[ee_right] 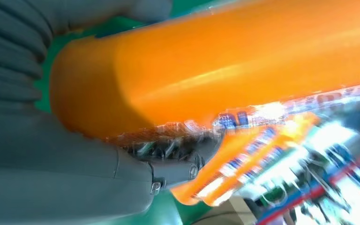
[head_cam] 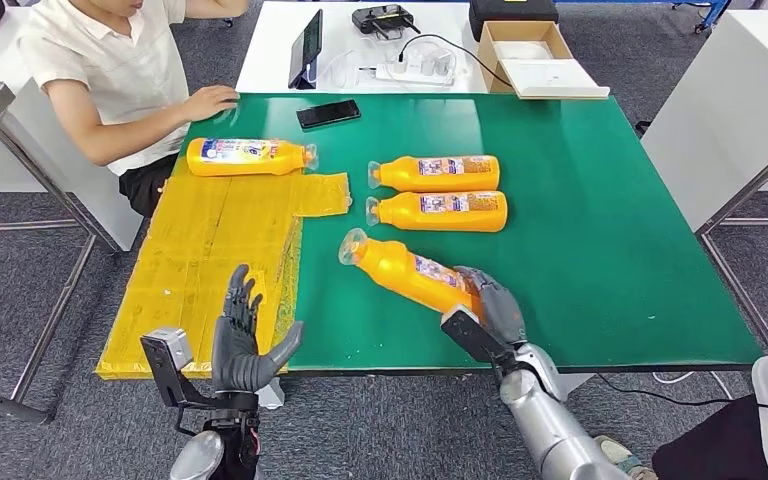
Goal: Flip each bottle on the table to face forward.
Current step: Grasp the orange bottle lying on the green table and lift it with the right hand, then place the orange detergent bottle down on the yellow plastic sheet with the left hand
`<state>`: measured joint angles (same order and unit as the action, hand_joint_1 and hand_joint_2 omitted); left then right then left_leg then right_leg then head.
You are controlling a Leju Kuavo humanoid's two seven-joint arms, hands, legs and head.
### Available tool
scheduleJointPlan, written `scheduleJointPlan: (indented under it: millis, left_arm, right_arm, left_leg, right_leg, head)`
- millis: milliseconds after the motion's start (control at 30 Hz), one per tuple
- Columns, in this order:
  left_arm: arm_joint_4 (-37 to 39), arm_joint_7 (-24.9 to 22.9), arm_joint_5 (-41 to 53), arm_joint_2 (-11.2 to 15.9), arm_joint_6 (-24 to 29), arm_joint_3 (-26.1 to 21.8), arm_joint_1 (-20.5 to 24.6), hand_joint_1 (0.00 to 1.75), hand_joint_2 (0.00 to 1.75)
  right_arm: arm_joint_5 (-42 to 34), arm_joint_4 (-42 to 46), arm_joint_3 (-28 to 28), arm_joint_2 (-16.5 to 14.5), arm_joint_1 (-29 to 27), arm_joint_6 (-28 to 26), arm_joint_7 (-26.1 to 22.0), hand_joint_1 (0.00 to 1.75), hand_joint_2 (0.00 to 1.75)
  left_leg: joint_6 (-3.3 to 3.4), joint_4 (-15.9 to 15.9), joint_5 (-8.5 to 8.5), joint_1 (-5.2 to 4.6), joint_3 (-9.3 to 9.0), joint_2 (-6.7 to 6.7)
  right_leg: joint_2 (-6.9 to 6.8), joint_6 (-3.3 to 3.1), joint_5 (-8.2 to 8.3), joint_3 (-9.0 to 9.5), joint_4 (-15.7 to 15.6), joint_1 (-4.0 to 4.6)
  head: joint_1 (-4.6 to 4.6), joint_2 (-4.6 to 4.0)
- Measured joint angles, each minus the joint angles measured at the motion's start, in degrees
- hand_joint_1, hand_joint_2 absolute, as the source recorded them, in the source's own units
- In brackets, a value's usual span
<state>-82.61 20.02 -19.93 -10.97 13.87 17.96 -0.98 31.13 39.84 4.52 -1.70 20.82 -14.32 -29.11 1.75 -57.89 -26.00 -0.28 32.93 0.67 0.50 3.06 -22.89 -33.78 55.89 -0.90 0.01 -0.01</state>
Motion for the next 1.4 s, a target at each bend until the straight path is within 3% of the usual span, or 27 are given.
scheduleJointPlan:
  millis: [167, 333, 500, 733, 1133, 1167, 1267, 1300, 1400]
  left_arm:
    - [1.19, 0.23, -6.39, 0.36, -4.16, -0.07, -0.95, 0.00, 1.75]
    - [-0.28, 3.16, -5.89, 0.37, -6.83, 0.14, -1.53, 0.00, 1.75]
    - [-1.63, 5.93, -2.62, 0.40, -11.99, 1.44, -1.73, 0.00, 1.75]
    - [-1.67, 6.86, -1.75, 0.18, -15.59, 2.13, -1.53, 0.00, 1.75]
    - [-1.43, 6.08, -2.19, 0.22, -17.55, 2.50, -1.73, 0.00, 1.75]
    - [-1.43, 6.04, -2.19, 0.23, -17.55, 2.50, -1.74, 0.44, 1.75]
    - [-1.41, 5.74, -2.41, 0.26, -17.60, 2.48, -1.74, 1.75, 1.75]
    - [-1.22, 4.98, -3.25, 0.26, -17.93, 2.49, -1.59, 1.75, 1.75]
    - [1.17, 0.86, -8.73, 0.28, -20.71, 2.44, -0.04, 1.75, 1.75]
  right_arm:
    - [-6.53, 16.38, 4.61, -2.70, -7.62, -5.61, -1.68, 1.75, 1.75]
    - [-7.85, 22.71, 9.62, -4.19, -9.99, -7.88, -3.10, 1.75, 1.75]
    - [-7.39, 21.53, 15.35, -5.62, -9.94, -4.81, -5.68, 1.75, 1.75]
    - [-5.43, 13.54, 22.50, -7.50, -8.35, -1.00, -7.42, 1.75, 1.75]
    - [-4.73, 7.44, 25.55, -8.76, -5.78, -0.92, -8.38, 1.75, 1.75]
    - [-4.73, 7.29, 25.57, -8.78, -5.70, -0.92, -8.39, 1.52, 1.75]
    - [-4.81, 6.94, 25.64, -8.79, -5.55, -0.94, -8.50, 0.42, 1.75]
    - [-5.10, 6.91, 25.80, -8.79, -5.57, -1.05, -8.62, 0.28, 1.75]
    - [-6.59, 7.51, 27.52, -9.04, -6.21, -1.96, -9.00, 0.28, 1.75]
  left_leg:
    - [-0.03, 0.00, 0.03, 0.02, 0.40, 0.01]
    - [-0.02, 0.00, 0.01, 0.00, 0.52, 0.03]
    - [-0.02, 0.00, 0.00, -0.02, 0.56, 0.06]
    - [-0.03, 0.00, 0.01, 0.00, 0.55, 0.12]
    - [-0.02, 0.00, 0.01, -0.02, 0.58, 0.11]
    - [-0.02, 0.00, 0.01, -0.02, 0.58, 0.11]
    - [-0.02, 0.00, 0.01, -0.02, 0.58, 0.11]
    - [-0.02, 0.00, 0.01, -0.02, 0.58, 0.12]
    - [-0.02, 0.00, 0.01, -0.01, 0.59, 0.18]
  right_leg:
    - [0.01, -0.01, 0.00, -0.43, 0.08, 0.00]
    - [0.00, -0.01, -0.02, -0.53, 0.07, -0.04]
    - [0.00, -0.01, -0.02, -0.56, 0.06, -0.05]
    - [0.00, -0.02, -0.02, -0.57, 0.07, -0.04]
    - [0.00, -0.01, -0.02, -0.61, 0.06, -0.06]
    - [0.00, -0.01, -0.02, -0.61, 0.06, -0.06]
    - [0.00, -0.01, -0.02, -0.62, 0.06, -0.05]
    - [-0.01, -0.02, -0.02, -0.62, 0.06, -0.05]
    - [-0.03, -0.02, -0.03, -0.62, 0.07, -0.05]
  head:
    - [0.02, -0.01]
    - [0.02, 0.01]
    - [0.02, 0.01]
    - [0.02, 0.00]
    - [0.03, -0.01]
    - [0.02, 0.00]
    - [0.02, 0.00]
    - [0.02, -0.01]
    - [0.03, -0.02]
